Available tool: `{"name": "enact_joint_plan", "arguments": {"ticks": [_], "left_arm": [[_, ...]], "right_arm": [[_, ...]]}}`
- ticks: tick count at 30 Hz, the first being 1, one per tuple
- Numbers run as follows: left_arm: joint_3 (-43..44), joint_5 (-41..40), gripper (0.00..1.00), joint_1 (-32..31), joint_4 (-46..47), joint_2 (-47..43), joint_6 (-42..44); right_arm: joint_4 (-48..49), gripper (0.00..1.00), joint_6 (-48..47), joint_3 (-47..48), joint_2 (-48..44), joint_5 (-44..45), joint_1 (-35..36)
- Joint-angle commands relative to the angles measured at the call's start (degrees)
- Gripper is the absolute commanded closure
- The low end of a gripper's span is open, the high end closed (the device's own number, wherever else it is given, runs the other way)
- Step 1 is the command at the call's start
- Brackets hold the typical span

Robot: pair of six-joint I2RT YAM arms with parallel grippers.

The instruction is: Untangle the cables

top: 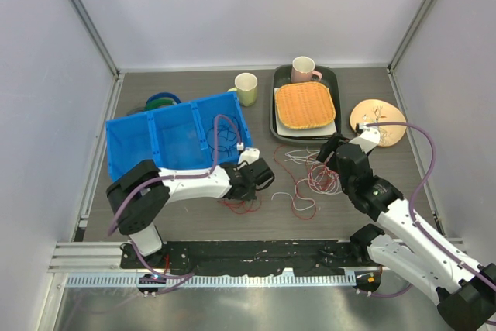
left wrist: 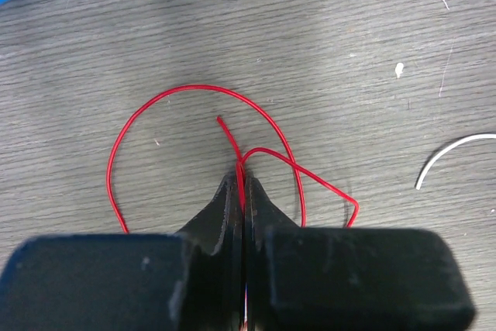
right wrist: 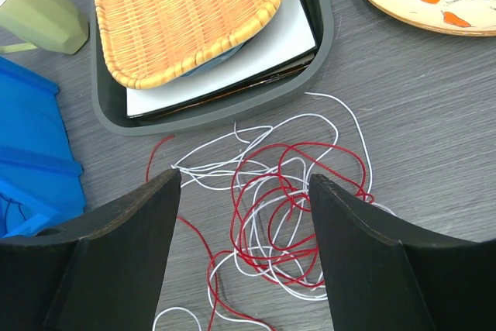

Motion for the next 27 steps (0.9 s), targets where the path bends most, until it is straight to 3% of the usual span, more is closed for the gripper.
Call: {"name": "enact_joint_plan", "arguments": {"ticks": [1, 7, 15, 21, 27], "left_arm": [[-4.3, 3.18, 1.0, -0.11, 3.3, -1.53, -1.16], [-4.48, -2.36, 1.0, -0.11, 2.78, -13.14, -1.07], [1.05, -17.02, 1.0, -0.03, -1.52, -29.05, 1.83], [6.85, -23.8, 1.0, 1.56, -4.86, -32.93, 5.25], [19.41, -27.59, 1.0, 5.34, -4.87, -36.36, 15.53]], "right_arm": [[2.34, 0.27, -0.38, 0.86, -1.63, 1.24, -0.02], [3.21, 0.28, -0.2, 0.16, -2.95, 1.16, 0.07], [6.73, 0.28, -0.99, -1.95, -5.15, -0.95, 0.07], [7.17, 0.28, -1.17, -2.3, -5.94, -1.04, 0.07], [7.34, 0.28, -1.17, -2.48, -5.76, -0.78, -0.02]]}}
